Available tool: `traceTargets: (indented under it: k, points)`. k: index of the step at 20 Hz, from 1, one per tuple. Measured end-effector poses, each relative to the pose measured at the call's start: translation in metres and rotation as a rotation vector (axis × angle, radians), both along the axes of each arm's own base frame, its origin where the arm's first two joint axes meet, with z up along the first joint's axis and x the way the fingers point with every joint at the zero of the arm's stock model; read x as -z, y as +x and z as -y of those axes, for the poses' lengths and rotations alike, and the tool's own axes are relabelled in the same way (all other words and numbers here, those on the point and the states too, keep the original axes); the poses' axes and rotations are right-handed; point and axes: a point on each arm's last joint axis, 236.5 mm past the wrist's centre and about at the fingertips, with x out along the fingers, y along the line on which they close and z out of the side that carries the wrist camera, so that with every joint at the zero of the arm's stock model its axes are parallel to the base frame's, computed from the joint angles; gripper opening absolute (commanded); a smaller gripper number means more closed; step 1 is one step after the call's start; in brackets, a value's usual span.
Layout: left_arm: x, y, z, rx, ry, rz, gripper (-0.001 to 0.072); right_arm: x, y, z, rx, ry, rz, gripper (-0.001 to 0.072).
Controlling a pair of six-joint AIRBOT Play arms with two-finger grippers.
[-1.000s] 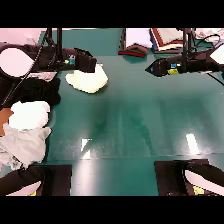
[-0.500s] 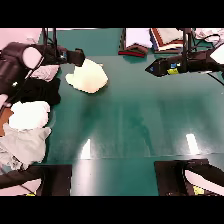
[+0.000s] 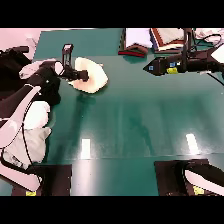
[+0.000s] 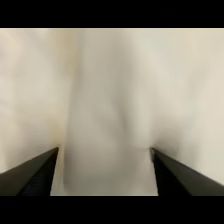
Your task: Fold the shirts.
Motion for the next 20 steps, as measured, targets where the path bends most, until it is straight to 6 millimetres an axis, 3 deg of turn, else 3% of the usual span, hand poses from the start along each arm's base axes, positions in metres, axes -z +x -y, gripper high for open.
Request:
traceTargets:
  k: [2, 3, 6, 8, 10, 12, 15, 17, 19, 20]
  points:
    - [0.007, 0.001, 0.003, -0.008, -0.024, -0.014, 0.0149, -0.001, 0.0, -0.001, -0.001, 0.005, -0.001, 0.0017]
    - [0.009, 0.001, 0.004, -0.01, -0.029, -0.02, 0.0027, -0.001, 0.0, -0.001, -0.001, 0.006, -0.001, 0.0017]
    - [0.002, 0.0, 0.007, 0.01, -0.029, -0.039, 0.0027, -0.01, -0.001, -0.002, -0.011, 0.008, 0.011, 0.0017]
    - [-0.027, 0.004, 0.011, 0.049, -0.022, -0.01, 0.0026, -0.03, -0.001, -0.003, -0.021, 0.012, 0.051, 0.0017]
    - [-0.089, 0.01, 0.015, 0.082, -0.03, 0.097, 0.0026, -0.058, -0.001, -0.004, -0.032, 0.016, 0.109, 0.0017]
    - [-0.173, 0.006, 0.014, 0.104, -0.045, 0.254, 0.0026, -0.09, -0.002, -0.005, -0.04, 0.019, 0.18, 0.0017]
    - [-0.301, -0.03, 0.004, 0.121, -0.064, 0.494, 0.0026, -0.138, -0.003, 0.002, -0.031, 0.016, 0.297, 0.0017]
    - [-0.357, -0.067, -0.003, 0.136, -0.068, 0.588, 0.0026, -0.166, -0.004, 0.011, -0.009, 0.01, 0.367, 0.0017]
    - [-0.383, -0.102, 0.001, 0.176, -0.068, 0.619, 0.0026, -0.189, -0.005, 0.022, 0.016, 0.003, 0.422, 0.0017]
    - [-0.387, -0.117, 0.009, 0.207, -0.071, 0.613, 0.0026, -0.198, -0.006, 0.027, 0.024, -0.001, 0.442, 0.0017]
